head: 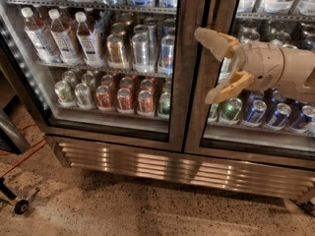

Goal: Open left fridge door

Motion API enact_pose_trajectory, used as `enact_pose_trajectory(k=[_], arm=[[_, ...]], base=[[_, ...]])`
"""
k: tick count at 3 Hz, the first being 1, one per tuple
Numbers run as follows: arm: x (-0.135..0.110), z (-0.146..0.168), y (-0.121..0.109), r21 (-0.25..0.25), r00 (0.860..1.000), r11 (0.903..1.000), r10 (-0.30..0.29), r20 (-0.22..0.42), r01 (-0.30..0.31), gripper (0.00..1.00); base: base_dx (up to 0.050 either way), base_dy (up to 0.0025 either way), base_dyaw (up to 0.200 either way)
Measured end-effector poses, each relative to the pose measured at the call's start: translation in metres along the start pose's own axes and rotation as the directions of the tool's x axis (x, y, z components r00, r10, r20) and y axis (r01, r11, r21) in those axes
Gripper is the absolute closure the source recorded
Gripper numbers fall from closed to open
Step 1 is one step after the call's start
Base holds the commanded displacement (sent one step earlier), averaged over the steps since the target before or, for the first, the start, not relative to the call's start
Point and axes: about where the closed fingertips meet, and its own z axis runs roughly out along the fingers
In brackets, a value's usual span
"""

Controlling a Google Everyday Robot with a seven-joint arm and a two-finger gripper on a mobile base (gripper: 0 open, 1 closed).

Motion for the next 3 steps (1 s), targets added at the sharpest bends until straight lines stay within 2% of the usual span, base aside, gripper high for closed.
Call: enact_pose_trajectory(k=[1, 2, 3], arm=[[-0.018, 0.004, 0.000, 0.008, 1.000, 1.0000, -0.001, -0.031, 0.001, 0.00], [-0.057, 0.018, 0.010, 0.004, 0.997, 0.9990, -0.043, -0.068, 0.044, 0.00], [-0.057, 0.018, 0.010, 0.004, 0.997, 0.9990, -0.043, -0.068, 0.044, 0.00]], base=[[0.000, 0.00000, 0.000], [0.000, 0.00000, 0.000], [0.000, 0.00000, 0.000]])
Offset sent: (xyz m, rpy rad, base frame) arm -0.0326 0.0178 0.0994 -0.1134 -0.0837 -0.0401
